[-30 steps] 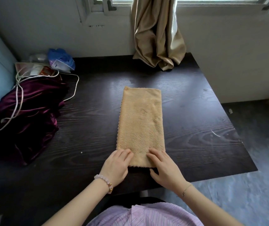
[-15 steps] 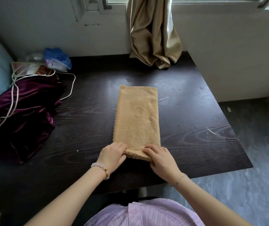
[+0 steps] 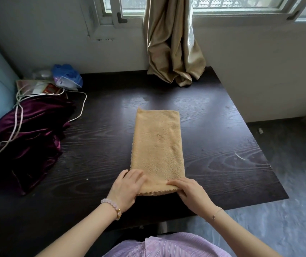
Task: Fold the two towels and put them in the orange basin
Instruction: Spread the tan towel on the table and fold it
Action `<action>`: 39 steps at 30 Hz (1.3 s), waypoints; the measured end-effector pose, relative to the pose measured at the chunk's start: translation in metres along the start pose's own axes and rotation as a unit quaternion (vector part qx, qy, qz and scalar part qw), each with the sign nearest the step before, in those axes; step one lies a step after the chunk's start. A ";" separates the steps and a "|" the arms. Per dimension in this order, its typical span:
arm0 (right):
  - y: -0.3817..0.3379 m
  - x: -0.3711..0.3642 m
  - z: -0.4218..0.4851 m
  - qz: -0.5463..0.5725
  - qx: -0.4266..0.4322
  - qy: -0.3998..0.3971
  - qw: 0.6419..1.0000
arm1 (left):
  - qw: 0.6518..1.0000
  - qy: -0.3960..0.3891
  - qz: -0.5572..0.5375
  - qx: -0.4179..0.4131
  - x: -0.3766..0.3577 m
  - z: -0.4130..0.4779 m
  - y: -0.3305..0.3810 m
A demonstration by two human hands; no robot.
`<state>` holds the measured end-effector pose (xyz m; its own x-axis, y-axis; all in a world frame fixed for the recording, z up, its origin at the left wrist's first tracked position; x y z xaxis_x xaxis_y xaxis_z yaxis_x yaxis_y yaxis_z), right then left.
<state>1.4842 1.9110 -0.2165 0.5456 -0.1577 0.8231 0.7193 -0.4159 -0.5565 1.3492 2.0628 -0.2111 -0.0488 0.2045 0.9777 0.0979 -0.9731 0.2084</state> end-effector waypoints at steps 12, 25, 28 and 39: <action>-0.003 0.058 0.010 0.283 -0.120 -0.065 0.949 | 0.867 -0.082 -0.474 0.126 0.031 0.000 -0.016; 0.014 0.095 0.074 0.373 -0.186 0.082 0.905 | 0.747 0.125 -0.589 0.281 0.058 0.082 -0.048; 0.024 0.100 0.093 0.382 -0.205 0.107 0.895 | 0.743 0.117 -0.587 0.298 0.057 0.099 -0.061; 0.057 0.089 0.154 0.454 -0.286 0.118 0.836 | 0.747 0.073 -0.550 0.366 0.033 0.149 -0.111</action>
<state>1.6403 2.0110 -0.1927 0.6070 -0.7843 0.1284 -0.3043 -0.3786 -0.8741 1.4849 2.1932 -0.1981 -0.6026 0.7723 0.2009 0.4339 0.1058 0.8947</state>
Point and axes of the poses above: each hand's wrist, its own z-axis towards the middle knuckle, its own x-axis out of the back of the hand, y = z × x, the point moved 5 cm from there along z, towards the middle knuckle, and after that the axes turned 3 degrees about -x, right-handed, at the moved point
